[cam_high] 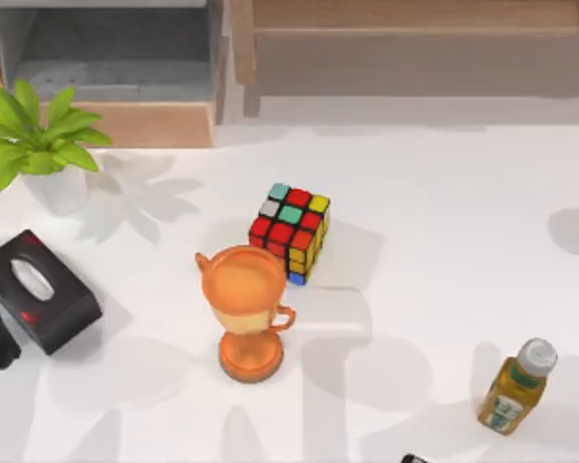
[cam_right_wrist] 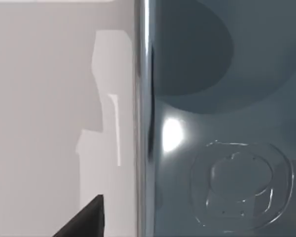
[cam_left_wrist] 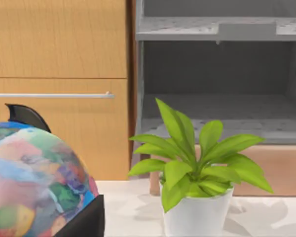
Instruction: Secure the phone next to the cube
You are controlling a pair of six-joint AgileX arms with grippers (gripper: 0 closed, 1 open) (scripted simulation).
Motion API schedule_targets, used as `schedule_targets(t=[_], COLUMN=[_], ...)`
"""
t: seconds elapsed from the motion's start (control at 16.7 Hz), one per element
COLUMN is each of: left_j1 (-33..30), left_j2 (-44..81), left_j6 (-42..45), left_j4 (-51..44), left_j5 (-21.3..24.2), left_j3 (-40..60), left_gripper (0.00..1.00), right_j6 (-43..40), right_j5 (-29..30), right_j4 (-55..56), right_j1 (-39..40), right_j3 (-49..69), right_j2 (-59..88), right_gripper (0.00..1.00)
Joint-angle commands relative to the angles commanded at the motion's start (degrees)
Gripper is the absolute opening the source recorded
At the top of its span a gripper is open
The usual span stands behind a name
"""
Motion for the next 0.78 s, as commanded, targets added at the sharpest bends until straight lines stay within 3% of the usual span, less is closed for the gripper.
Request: schedule_targets(t=[0.6,0.78], left_j1=[0.0,0.0], left_j2=[0.0,0.0], left_j6=[0.0,0.0], left_j4=[0.0,0.0], left_j5=[0.0,0.0], left_j3=[0.0,0.0], left_gripper=[1.0,1.0], right_j6=[0.09,0.09], right_j5=[0.01,0.01], right_j4=[8.55,8.55], right_j1=[-0.1,-0.1], right_j3=[-3.84,-3.84], right_j2=[4.76,4.76], right_gripper=[1.0,0.77])
